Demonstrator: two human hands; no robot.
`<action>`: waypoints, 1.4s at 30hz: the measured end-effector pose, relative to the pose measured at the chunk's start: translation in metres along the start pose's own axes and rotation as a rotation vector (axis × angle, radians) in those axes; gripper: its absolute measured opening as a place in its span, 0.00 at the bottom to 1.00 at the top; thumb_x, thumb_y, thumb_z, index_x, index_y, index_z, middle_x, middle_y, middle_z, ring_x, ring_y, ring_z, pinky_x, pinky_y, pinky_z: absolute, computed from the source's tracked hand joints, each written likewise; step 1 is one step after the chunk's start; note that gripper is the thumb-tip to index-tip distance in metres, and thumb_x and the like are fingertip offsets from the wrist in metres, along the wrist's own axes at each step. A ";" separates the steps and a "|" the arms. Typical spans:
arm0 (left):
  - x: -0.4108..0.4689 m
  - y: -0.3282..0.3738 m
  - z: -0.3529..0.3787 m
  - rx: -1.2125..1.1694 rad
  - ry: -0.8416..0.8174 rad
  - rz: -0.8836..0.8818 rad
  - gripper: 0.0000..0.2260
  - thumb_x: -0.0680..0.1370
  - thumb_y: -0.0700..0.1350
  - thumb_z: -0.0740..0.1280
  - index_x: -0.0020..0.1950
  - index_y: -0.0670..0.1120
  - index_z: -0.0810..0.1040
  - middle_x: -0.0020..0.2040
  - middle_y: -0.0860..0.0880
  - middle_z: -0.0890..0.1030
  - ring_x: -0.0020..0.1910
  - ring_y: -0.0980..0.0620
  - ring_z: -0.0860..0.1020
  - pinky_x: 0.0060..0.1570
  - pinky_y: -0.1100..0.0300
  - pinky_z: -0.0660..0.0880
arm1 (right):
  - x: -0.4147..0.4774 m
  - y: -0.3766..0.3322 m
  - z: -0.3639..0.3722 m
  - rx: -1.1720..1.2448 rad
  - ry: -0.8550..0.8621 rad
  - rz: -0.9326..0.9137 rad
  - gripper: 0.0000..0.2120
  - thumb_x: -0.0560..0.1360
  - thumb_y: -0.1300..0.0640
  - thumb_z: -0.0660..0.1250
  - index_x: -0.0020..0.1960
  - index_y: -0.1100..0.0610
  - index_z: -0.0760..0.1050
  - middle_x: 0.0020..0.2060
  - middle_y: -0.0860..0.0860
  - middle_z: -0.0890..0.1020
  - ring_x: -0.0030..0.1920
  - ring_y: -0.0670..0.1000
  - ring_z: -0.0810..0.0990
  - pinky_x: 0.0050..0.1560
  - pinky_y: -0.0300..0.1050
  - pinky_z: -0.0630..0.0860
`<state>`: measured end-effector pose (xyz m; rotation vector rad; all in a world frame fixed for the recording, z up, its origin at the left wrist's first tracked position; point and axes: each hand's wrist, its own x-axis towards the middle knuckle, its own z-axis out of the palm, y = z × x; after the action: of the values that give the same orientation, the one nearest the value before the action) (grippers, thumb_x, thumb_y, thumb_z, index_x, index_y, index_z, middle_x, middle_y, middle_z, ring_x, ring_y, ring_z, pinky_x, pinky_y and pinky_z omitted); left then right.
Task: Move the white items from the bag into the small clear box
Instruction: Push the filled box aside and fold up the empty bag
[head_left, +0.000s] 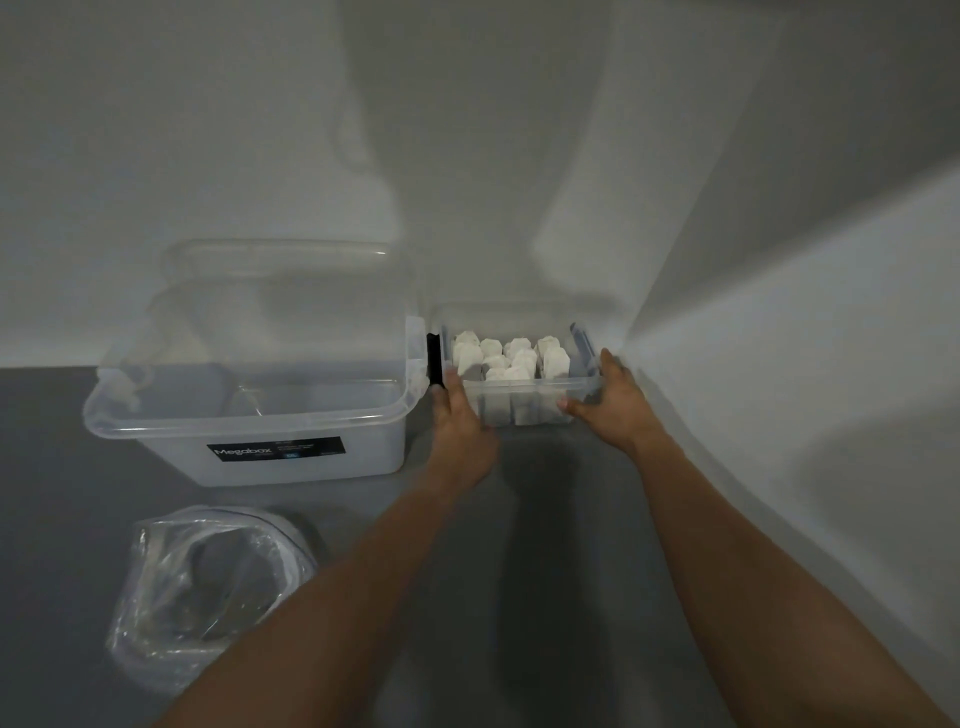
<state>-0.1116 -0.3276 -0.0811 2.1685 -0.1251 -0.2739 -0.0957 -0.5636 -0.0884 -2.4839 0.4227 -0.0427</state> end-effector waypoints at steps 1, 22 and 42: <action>-0.021 -0.002 0.000 0.001 -0.052 0.050 0.39 0.81 0.39 0.63 0.83 0.47 0.41 0.83 0.42 0.49 0.77 0.40 0.64 0.71 0.57 0.63 | -0.013 -0.001 0.003 0.014 0.040 0.003 0.46 0.72 0.43 0.77 0.80 0.54 0.56 0.75 0.57 0.67 0.73 0.61 0.68 0.70 0.56 0.69; -0.198 -0.280 -0.296 0.400 0.143 0.000 0.36 0.69 0.40 0.77 0.75 0.49 0.69 0.71 0.47 0.70 0.67 0.43 0.74 0.64 0.50 0.72 | -0.273 -0.146 0.218 -0.085 -0.256 -0.564 0.27 0.75 0.48 0.74 0.71 0.40 0.70 0.82 0.46 0.46 0.80 0.59 0.49 0.73 0.55 0.64; -0.142 -0.213 -0.240 -0.366 -0.161 0.245 0.15 0.77 0.53 0.73 0.61 0.51 0.77 0.55 0.55 0.82 0.52 0.60 0.81 0.50 0.68 0.75 | -0.290 -0.184 0.163 0.015 0.193 -0.206 0.17 0.76 0.42 0.68 0.39 0.56 0.76 0.52 0.47 0.78 0.51 0.52 0.80 0.50 0.47 0.78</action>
<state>-0.1940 0.0126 -0.1006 1.7471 -0.3975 -0.3035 -0.2963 -0.2412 -0.0947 -2.5084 0.2430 -0.3698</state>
